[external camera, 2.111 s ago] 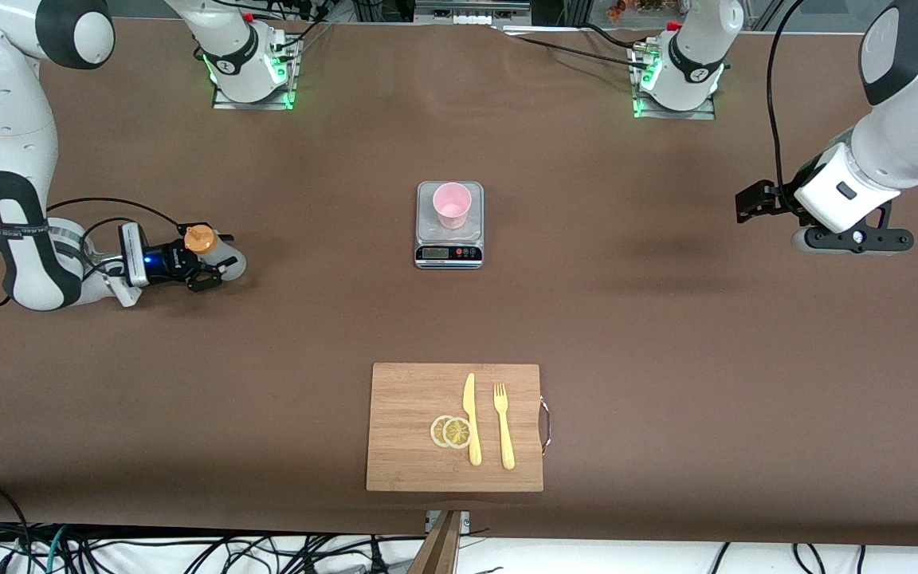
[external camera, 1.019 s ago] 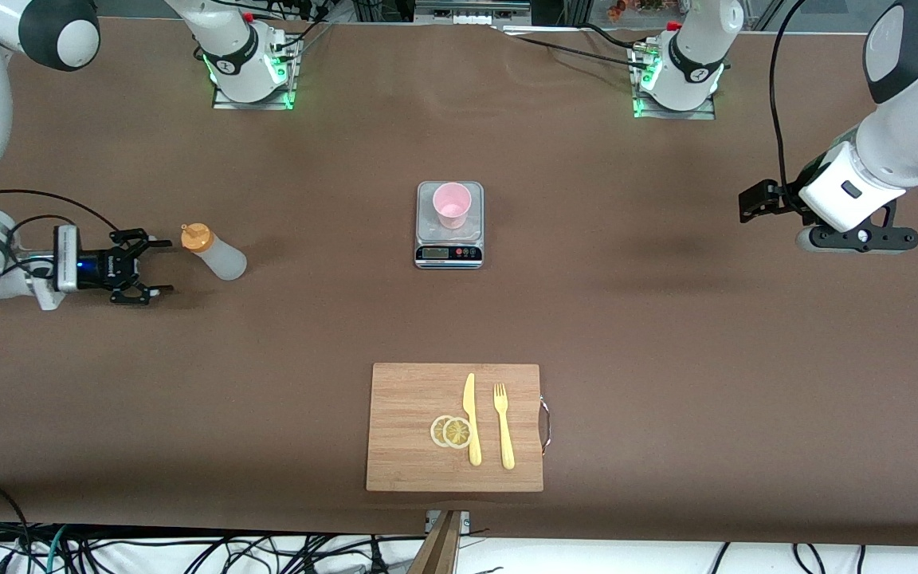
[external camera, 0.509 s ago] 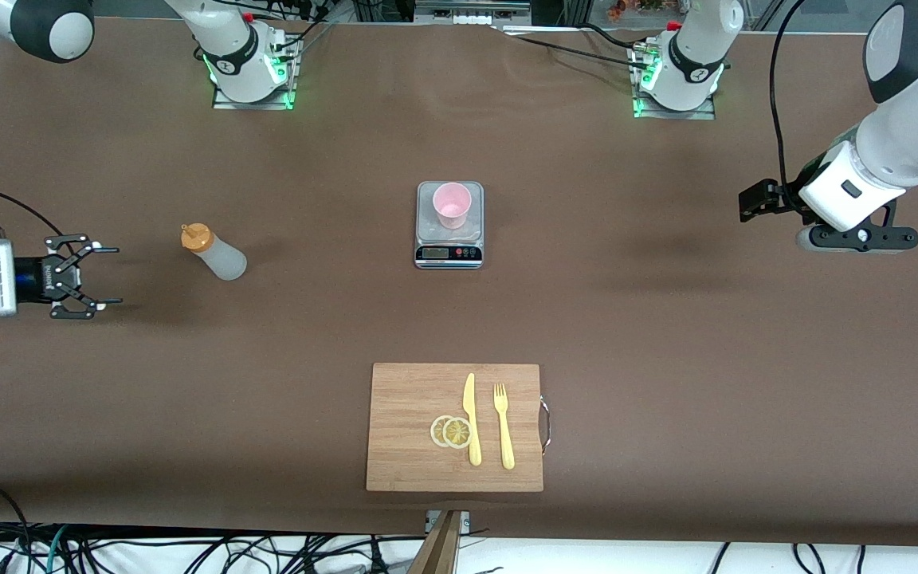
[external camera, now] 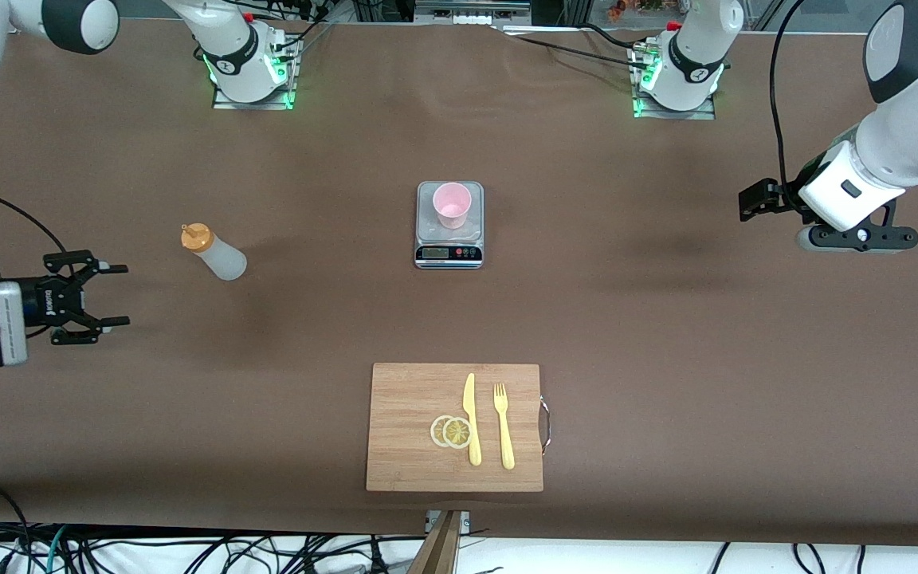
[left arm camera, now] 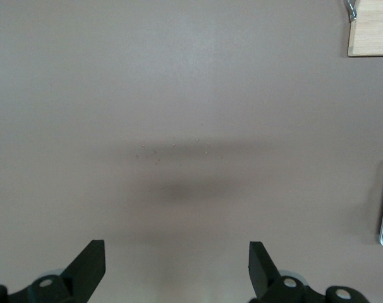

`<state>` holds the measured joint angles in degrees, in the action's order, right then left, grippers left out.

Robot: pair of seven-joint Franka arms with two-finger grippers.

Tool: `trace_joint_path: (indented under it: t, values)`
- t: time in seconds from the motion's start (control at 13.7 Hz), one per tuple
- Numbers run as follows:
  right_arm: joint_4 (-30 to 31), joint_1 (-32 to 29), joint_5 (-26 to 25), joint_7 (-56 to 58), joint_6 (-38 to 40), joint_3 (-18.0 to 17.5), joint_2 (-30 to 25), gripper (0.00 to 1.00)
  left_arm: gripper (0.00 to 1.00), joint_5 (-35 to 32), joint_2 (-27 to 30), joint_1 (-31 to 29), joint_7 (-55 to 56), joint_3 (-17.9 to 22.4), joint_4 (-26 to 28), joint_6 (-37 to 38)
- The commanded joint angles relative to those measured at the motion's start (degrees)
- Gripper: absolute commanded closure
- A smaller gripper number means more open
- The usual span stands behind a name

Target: Add sauce to pink cup with both arms

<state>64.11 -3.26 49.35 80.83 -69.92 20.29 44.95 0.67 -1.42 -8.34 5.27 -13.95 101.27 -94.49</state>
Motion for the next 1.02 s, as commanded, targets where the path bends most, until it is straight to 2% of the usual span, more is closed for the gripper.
trace_joint_path:
  t: [0.0, 0.22, 0.51, 0.65, 0.73, 0.95]
  values:
    - [-1.18, 2.99, -2.59, -11.36, -0.03, 0.37, -2.13, 0.0, 0.0, -1.63, 0.27, -0.01, -0.26, -0.11, -1.16, 1.5]
    - [-1.27, 7.47, -4.6, -24.27, -1.79, 0.46, -4.25, 0.0, 0.0, -1.63, 0.36, -0.01, -0.17, -0.11, -1.08, 1.42]
    - [-1.09, 11.78, -11.36, -41.34, -3.38, -0.51, -9.51, 0.0, 0.0, -1.63, 0.36, -0.01, -0.17, -0.11, -1.08, 1.5]
    - [-0.74, 13.28, -16.36, -47.93, -3.38, -1.3, -12.24, 0.0, 0.0, -1.63, 0.36, -0.01, -0.17, -0.11, -1.08, 1.42]
    - [-0.13, 13.81, -19.35, -51.62, -3.29, -2.34, -13.99, 0.0, 0.0, -1.63, 0.36, -0.01, -0.17, -0.11, -1.08, 1.42]
    - [5.22, 13.55, -28.05, -63.48, -3.9, -8.66, -20.75, 0.0, 0.0, -1.63, 0.36, -0.01, 0.18, -0.2, -1.08, 1.42]
